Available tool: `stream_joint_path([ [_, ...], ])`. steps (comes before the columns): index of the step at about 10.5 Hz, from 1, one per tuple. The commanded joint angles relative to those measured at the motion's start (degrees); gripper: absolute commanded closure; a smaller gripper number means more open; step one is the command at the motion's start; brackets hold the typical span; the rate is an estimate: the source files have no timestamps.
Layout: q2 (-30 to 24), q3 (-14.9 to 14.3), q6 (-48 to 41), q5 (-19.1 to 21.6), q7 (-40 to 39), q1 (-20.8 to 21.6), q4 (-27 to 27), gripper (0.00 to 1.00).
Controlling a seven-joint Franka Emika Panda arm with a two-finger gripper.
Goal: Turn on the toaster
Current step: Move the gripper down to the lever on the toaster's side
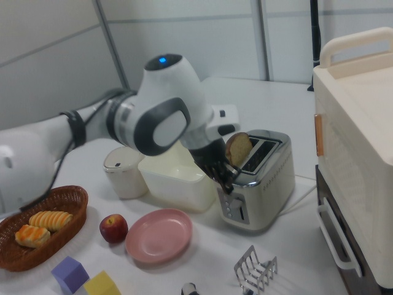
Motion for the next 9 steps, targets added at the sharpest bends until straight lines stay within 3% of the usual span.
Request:
stream_joint_path([
  [1, 3.6, -0.4, 4.2, -3.5, -0.7, 1.0, -0.2, 1.0],
  [9, 7.1, 0.3, 7.6, -6.8, -1.0, 1.9, -0.6, 1.0],
])
